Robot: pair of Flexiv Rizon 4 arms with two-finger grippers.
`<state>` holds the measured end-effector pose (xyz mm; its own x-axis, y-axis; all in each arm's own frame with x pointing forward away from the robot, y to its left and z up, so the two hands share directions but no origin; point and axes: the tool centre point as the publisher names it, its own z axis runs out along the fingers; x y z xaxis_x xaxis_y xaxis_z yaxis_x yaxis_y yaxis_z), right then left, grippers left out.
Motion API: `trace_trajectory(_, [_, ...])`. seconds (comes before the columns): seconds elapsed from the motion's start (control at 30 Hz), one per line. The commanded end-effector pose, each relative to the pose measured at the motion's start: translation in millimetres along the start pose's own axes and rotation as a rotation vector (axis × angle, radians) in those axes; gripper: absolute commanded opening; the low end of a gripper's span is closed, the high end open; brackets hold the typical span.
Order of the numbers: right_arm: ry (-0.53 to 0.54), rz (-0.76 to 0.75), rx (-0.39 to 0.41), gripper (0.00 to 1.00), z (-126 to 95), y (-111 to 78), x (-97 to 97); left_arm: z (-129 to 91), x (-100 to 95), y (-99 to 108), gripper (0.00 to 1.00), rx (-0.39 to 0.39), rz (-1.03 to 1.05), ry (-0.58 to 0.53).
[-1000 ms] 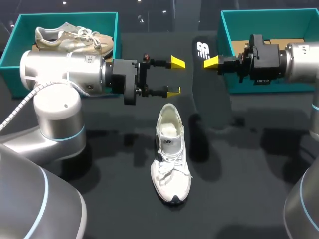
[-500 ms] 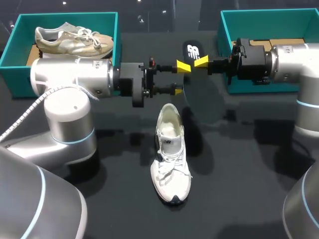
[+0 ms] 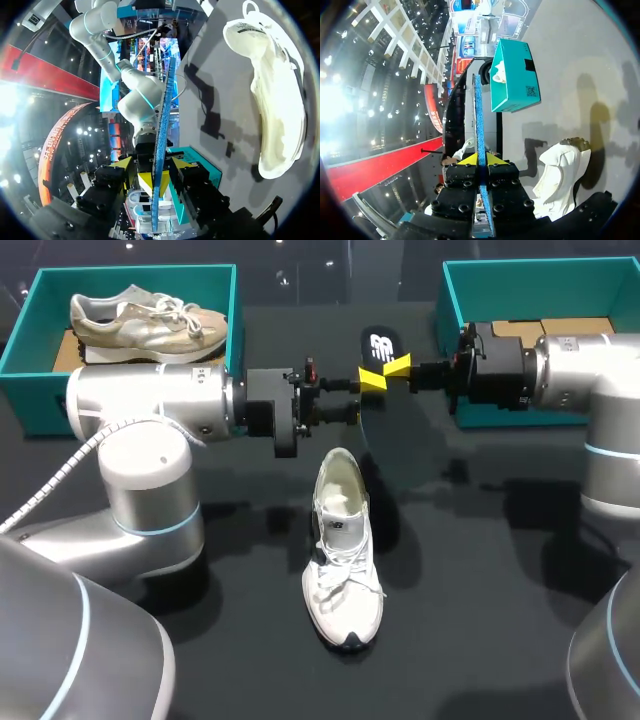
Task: Take the shoe out of the shoebox, open the shoe tongue, remove and reinsert the insole, then place the shoe into the shoebox
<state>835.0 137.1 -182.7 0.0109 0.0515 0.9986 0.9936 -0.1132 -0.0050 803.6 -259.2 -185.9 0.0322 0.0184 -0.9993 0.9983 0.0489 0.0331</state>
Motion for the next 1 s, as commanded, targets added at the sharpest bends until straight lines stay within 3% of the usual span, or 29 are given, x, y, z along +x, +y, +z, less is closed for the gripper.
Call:
trace_trajectory(0.03, [-0.001, 0.005, -0.004, 0.00, 2.7, -0.2, -1.6, 7.7, 2.7, 1.6, 0.40, -0.008, 0.001, 0.001])
trace_trajectory(0.23, [-0.004, 0.016, -0.010, 0.00, 3.2, 0.0, -3.5, 11.5, 5.2, 3.5, 0.32, -0.015, -0.001, 0.005])
trace_trajectory(0.33, [-0.004, 0.019, -0.011, 0.00, 3.5, 0.1, -3.6, 13.0, 5.8, 3.4, 0.16, -0.015, -0.001, 0.008])
trace_trajectory(0.4, [-0.004, 0.023, -0.013, 0.00, 3.6, 0.3, -4.0, 13.7, 6.1, 3.3, 0.00, -0.016, 0.000, 0.011])
trace_trajectory(0.73, [0.001, 0.027, -0.024, 0.00, 0.8, -0.2, -5.1, 11.1, 4.7, 1.4, 0.00, -0.016, 0.011, 0.017])
trace_trajectory(0.8, [0.015, 0.008, -0.028, 0.34, -1.7, -1.0, -4.4, 8.1, 3.5, 0.1, 0.00, -0.018, 0.014, 0.019])
trace_trajectory(0.83, [0.016, 0.006, -0.028, 0.72, -3.2, -1.8, -3.5, 6.2, 3.0, -0.3, 0.00, -0.019, 0.015, 0.022])
trace_trajectory(0.87, [0.022, -0.010, -0.030, 1.00, -5.2, -2.6, -2.9, 3.8, 2.7, -0.7, 0.00, -0.020, 0.019, 0.026])
trace_trajectory(1.0, [0.033, -0.037, -0.030, 1.00, -14.9, -6.7, -0.6, -8.0, 2.0, -2.6, 0.00, -0.029, 0.014, 0.043])
